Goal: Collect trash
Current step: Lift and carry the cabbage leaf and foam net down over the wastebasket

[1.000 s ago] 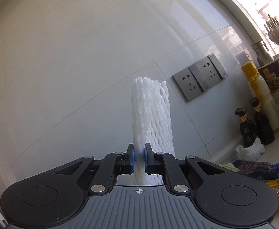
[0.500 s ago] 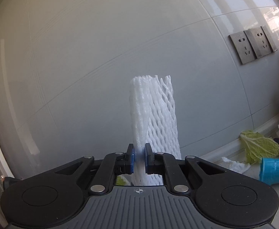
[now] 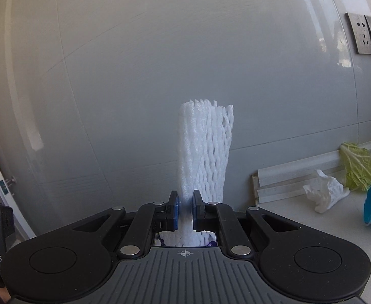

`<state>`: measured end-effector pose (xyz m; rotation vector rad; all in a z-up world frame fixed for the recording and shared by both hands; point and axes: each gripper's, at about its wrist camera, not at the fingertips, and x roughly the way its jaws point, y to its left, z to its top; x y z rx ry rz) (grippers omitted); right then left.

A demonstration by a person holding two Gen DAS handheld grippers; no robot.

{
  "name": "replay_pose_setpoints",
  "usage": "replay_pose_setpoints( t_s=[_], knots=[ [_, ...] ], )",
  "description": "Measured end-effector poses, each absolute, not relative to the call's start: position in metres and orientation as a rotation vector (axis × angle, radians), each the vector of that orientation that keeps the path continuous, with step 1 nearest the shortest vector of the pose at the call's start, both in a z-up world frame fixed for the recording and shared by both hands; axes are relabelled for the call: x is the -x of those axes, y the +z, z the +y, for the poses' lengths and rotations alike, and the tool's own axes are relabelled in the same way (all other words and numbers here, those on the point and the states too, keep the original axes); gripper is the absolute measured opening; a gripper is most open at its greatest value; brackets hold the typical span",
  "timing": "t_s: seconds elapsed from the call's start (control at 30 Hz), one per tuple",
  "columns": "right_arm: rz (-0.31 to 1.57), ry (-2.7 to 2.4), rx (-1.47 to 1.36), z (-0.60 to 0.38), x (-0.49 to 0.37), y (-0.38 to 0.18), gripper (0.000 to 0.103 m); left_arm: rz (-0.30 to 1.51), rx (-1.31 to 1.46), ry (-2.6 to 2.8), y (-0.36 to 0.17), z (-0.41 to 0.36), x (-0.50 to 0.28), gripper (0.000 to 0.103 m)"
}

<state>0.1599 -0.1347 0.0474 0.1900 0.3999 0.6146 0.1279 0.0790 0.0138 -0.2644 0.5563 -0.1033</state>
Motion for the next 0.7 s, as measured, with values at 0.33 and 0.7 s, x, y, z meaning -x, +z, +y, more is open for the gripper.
replay_pose_setpoints(
  t_s=[0.33, 0.7],
  knots=[
    [0.602, 0.574, -0.080, -0.100, -0.172, 0.012, 0.009, 0.666, 0.247, -0.050, -0.032, 0.076, -0.132, 0.008],
    [0.759, 0.536, 0.131, -0.056, -0.171, -0.045, 0.009, 0.797, 0.222, -0.018, -0.084, 0.073, -0.141, 0.008]
  ],
)
